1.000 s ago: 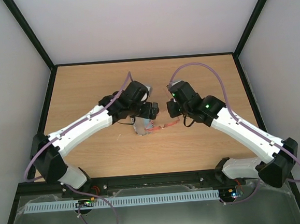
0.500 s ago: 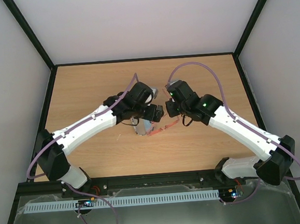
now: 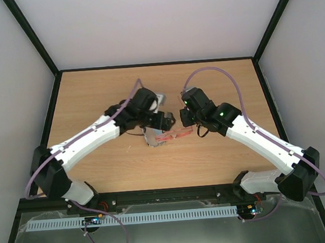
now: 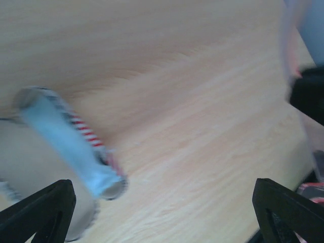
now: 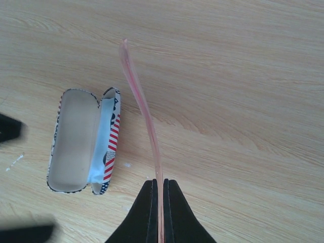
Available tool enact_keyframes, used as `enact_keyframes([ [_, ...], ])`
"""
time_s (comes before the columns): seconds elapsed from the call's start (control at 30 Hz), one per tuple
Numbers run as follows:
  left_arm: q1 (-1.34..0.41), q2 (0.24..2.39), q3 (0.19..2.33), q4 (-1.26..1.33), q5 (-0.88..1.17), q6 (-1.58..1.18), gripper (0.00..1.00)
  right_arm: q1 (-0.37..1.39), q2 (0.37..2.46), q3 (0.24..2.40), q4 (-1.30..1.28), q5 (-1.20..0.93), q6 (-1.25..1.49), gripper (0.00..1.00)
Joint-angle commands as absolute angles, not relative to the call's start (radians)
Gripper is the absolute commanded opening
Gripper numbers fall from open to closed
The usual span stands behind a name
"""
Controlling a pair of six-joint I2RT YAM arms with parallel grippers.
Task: Organize the sunglasses
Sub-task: Fold the sunglasses.
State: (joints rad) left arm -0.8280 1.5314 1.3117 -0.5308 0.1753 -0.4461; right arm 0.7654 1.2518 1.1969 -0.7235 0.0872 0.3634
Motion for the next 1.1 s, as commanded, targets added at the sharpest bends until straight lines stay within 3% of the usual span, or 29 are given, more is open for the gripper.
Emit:
enact_keyframes([
  [0.0,-0.702,1.362,1.240,-0.504,0.089,-0.504,0.99,0.752,1.214,1.158,-0.726,0.135,0.412,0.01],
  [0.27,-0.560,1.062,1.057,-0.328,0.165,-0.676,0.99,0.564,1.133,1.062,-0.666,0.070,0.601,0.01],
  [0.4,-0.575,0.930,0.852,-0.087,0.265,-0.878,0.99,0.500,1.049,0.965,-0.555,0.044,0.774,0.01],
  [0.5,-0.660,0.870,0.720,0.075,0.206,-0.995,0.99,0.500,0.996,0.883,-0.456,-0.012,0.901,0.01],
  [0.67,-0.805,0.918,0.673,0.187,0.037,-1.023,0.99,0.500,0.967,0.819,-0.379,-0.083,1.031,0.01],
  [0.87,-0.878,0.995,0.641,0.405,-0.053,-1.067,0.99,0.500,0.907,0.740,-0.340,-0.080,1.158,0.01],
  [1.07,-0.907,1.131,0.710,0.434,-0.058,-1.063,1.00,0.499,0.894,0.714,-0.339,-0.050,1.193,0.01],
])
